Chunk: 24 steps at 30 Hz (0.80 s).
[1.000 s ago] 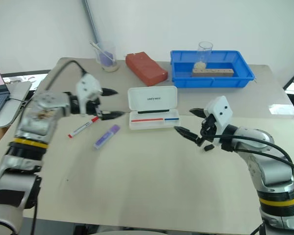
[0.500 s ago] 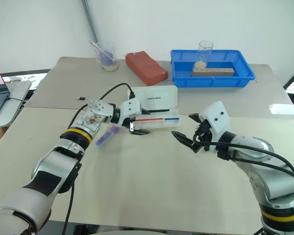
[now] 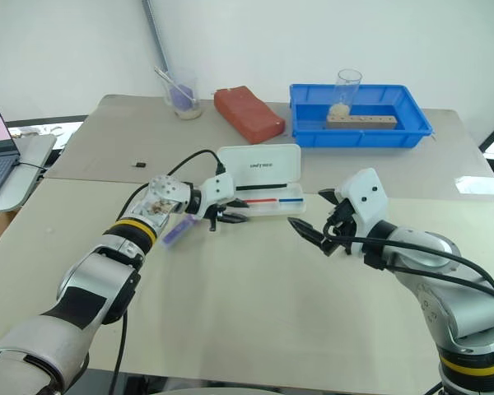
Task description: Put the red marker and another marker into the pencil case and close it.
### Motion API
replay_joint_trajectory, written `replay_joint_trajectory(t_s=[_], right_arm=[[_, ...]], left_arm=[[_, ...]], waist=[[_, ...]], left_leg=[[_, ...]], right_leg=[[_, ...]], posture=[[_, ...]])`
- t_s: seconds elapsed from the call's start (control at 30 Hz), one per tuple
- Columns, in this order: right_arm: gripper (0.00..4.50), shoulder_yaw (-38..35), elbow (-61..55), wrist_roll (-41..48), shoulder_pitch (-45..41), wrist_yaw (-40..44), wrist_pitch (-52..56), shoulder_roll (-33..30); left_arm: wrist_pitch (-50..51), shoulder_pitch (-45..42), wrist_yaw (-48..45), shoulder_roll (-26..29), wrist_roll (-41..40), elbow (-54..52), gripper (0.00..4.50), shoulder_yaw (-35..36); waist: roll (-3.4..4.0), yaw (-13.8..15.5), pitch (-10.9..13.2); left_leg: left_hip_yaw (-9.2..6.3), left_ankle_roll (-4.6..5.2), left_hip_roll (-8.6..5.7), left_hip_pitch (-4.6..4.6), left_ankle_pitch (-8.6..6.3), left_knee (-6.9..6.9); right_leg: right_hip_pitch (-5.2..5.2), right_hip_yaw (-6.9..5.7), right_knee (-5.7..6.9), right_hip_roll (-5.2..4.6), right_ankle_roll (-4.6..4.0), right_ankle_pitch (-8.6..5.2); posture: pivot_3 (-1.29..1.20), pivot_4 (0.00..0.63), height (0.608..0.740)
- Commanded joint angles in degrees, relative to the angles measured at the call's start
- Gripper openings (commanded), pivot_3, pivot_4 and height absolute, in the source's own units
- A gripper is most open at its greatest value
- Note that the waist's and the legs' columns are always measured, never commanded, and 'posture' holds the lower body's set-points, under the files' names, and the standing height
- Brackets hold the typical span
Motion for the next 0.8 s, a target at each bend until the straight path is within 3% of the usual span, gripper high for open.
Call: replay_joint_trajectory(t_s=[0.03, 0.13, 0.23, 0.3, 0.6, 0.67, 0.8], right_arm=[[4.50, -0.9, -2.3, 1.0, -0.8, 0.0, 0.6, -0.4], [4.50, -0.9, -2.7, 1.5, -0.7, 0.4, 1.0, -0.7], [4.50, -1.0, -3.0, 1.8, -0.7, 1.0, 1.4, -1.2], [4.50, -1.1, -2.9, 1.9, -0.7, 1.2, 1.4, -1.5], [4.50, -1.5, -2.1, 2.3, -1.9, 2.1, 1.2, -3.0], [4.50, -1.8, -2.2, 2.8, -2.0, 2.6, 1.4, -3.4], [4.50, -2.6, -2.8, 4.3, -1.2, 5.1, 1.7, -5.1]], left_arm=[[-1.4, -2.2, 1.2, 0.0, 1.1, 0.8, 1.78, 1.1], [-1.7, -2.3, 0.8, 0.0, 1.7, 1.5, 1.78, 0.9], [-3.0, -2.3, 0.4, 0.1, 2.6, 1.8, 0.91, 0.5], [-3.3, -2.4, 0.2, -0.1, 2.6, 1.9, 0.04, 0.9], [-4.3, 0.7, -4.9, 0.7, 1.7, -2.9, 0.04, 0.8], [-4.2, 3.0, -7.0, 1.7, 1.1, -7.3, 0.04, 0.7], [2.5, 13.0, -11.9, 6.1, -1.4, -26.7, 0.04, 0.4]], waist=[[0.00, 0.0, 0.0], [0.00, 0.0, 0.0], [0.00, 0.1, 0.0], [0.01, 0.0, 0.0], [0.02, 0.0, 0.0], [0.04, -0.1, 0.0], [0.10, -0.6, -0.1]], left_leg=[[-0.01, 0.00, 0.00, 0.00, 0.00, 0.00], [-0.02, 0.00, -0.01, 0.00, 0.00, 0.00], [-0.03, 0.00, -0.02, 0.00, 0.00, 0.00], [-0.04, 0.00, -0.02, 0.00, 0.00, 0.00], [-0.05, 0.00, -0.02, 0.00, 0.00, 0.00], [-0.04, 0.00, -0.02, 0.00, 0.00, -0.01], [-0.05, 0.00, 0.00, 0.01, 0.00, -0.04]], right_leg=[[0.00, 0.00, 0.00, 0.00, 0.00, 0.00], [0.00, 0.00, 0.01, 0.00, 0.00, 0.00], [0.00, 0.00, 0.01, 0.00, 0.00, 0.00], [0.01, -0.01, 0.01, 0.00, 0.00, 0.00], [0.01, -0.01, 0.01, 0.00, 0.00, 0.00], [0.01, -0.01, 0.01, 0.00, 0.00, 0.00], [0.01, 0.00, 0.05, 0.01, -0.01, 0.00]], posture=[[0.00, 0.150, 0.740], [0.00, 0.150, 0.740], [0.00, 0.150, 0.740], [0.00, 0.150, 0.740], [0.00, 0.150, 0.740], [0.00, 0.150, 0.740], [0.00, 0.150, 0.740]])
